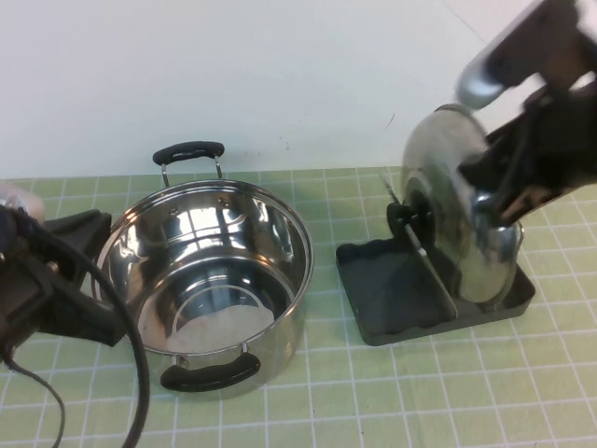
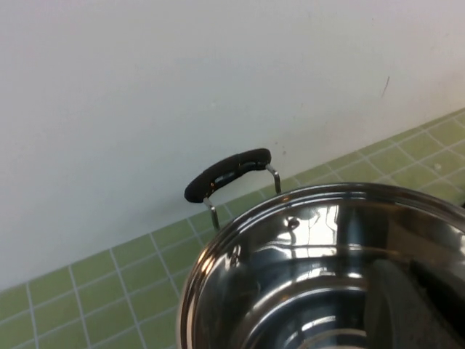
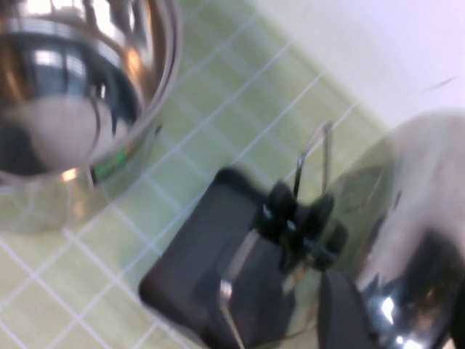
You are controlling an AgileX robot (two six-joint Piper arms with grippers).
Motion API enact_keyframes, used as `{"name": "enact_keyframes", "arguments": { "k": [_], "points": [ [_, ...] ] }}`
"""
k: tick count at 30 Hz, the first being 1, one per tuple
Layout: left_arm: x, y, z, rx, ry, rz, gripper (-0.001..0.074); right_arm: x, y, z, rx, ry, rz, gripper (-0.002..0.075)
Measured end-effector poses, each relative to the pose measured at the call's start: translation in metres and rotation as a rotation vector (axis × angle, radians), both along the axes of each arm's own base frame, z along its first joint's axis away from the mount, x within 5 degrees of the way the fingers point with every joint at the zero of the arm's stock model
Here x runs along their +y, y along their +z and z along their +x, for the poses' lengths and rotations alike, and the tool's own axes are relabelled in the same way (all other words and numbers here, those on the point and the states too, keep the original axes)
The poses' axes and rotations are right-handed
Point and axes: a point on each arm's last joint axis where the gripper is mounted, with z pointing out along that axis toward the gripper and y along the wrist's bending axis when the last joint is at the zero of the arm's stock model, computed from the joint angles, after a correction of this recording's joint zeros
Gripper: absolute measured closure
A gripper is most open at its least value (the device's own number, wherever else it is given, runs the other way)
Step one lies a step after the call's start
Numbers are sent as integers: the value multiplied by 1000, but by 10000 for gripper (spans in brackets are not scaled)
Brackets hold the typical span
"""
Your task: Put pot lid on rack
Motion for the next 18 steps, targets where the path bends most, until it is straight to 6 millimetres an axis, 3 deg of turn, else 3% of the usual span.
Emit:
{"name": "enact_keyframes", "arguments": {
  "k": [4, 7, 13, 18],
  "points": [
    [5, 2, -10, 31, 18, 2, 737, -18, 30, -32, -85, -15, 69, 456],
    [13, 7, -26, 35, 37, -16, 737, -32, 36, -58, -154, -18, 112, 498],
    [34, 21, -74, -7, 83, -91, 737, -60, 16, -110, -321, -24, 239, 654],
    [55, 1, -110, 22, 175, -142, 737, -79, -12, -144, -424, -27, 300, 717]
  ]
}}
